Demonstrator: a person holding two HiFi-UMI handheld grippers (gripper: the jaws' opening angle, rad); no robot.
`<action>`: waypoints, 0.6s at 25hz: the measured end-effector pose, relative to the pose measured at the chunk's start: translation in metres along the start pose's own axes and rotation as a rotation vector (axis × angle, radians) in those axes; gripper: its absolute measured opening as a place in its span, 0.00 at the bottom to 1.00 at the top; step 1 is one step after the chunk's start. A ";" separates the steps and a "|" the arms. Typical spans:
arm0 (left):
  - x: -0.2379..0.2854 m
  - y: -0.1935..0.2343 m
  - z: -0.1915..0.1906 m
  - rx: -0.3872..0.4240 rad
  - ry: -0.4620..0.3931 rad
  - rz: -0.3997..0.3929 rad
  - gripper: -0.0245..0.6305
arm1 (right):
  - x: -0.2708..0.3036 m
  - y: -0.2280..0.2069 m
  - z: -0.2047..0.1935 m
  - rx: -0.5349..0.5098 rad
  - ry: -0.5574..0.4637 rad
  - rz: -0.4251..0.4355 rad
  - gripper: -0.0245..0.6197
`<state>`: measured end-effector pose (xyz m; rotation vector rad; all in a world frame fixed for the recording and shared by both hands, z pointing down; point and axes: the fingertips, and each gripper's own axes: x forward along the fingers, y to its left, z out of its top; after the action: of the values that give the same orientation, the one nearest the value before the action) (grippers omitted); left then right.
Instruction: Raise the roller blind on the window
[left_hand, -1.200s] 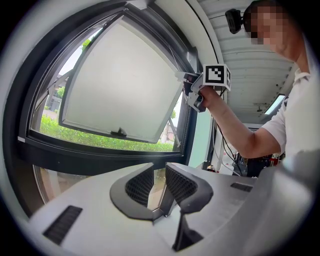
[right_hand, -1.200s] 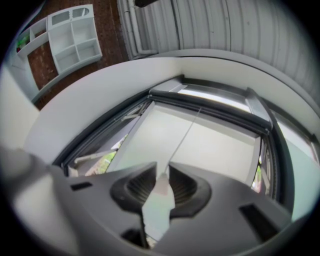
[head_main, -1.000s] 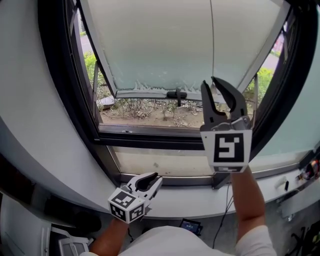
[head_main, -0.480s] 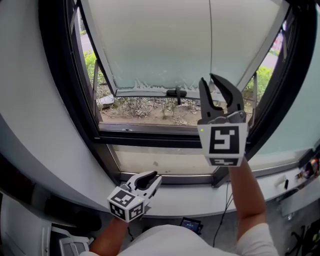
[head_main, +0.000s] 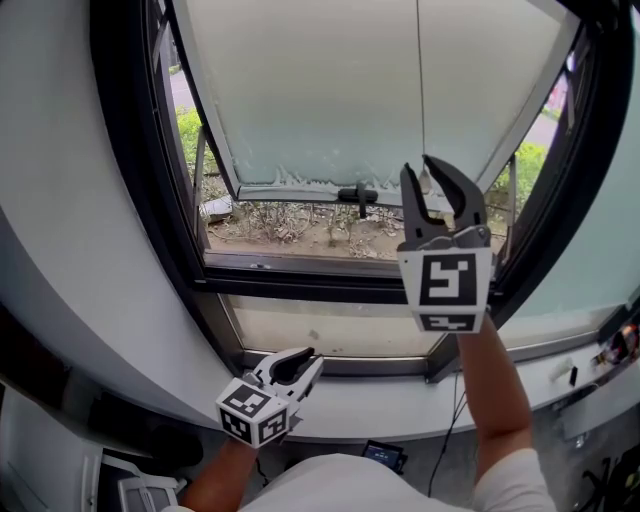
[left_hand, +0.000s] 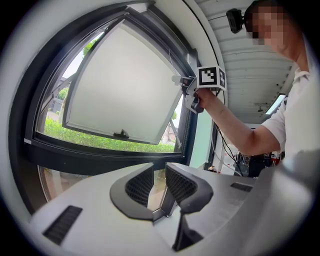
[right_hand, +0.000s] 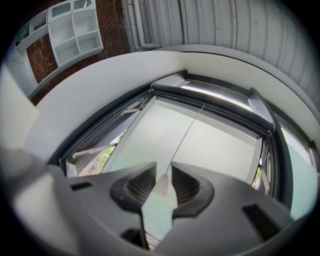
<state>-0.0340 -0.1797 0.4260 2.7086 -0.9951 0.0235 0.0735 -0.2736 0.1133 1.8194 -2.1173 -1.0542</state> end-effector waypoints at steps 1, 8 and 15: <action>0.000 0.001 0.000 0.000 0.000 0.000 0.18 | 0.000 0.001 0.000 -0.001 0.000 0.001 0.17; -0.002 0.003 -0.001 -0.004 -0.005 0.002 0.18 | 0.002 0.005 0.001 -0.006 0.000 0.007 0.21; -0.003 0.002 -0.001 -0.006 -0.007 0.000 0.18 | 0.001 0.010 -0.002 -0.015 0.017 0.016 0.23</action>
<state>-0.0380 -0.1787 0.4276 2.7049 -0.9952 0.0111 0.0660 -0.2752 0.1208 1.7948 -2.1055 -1.0444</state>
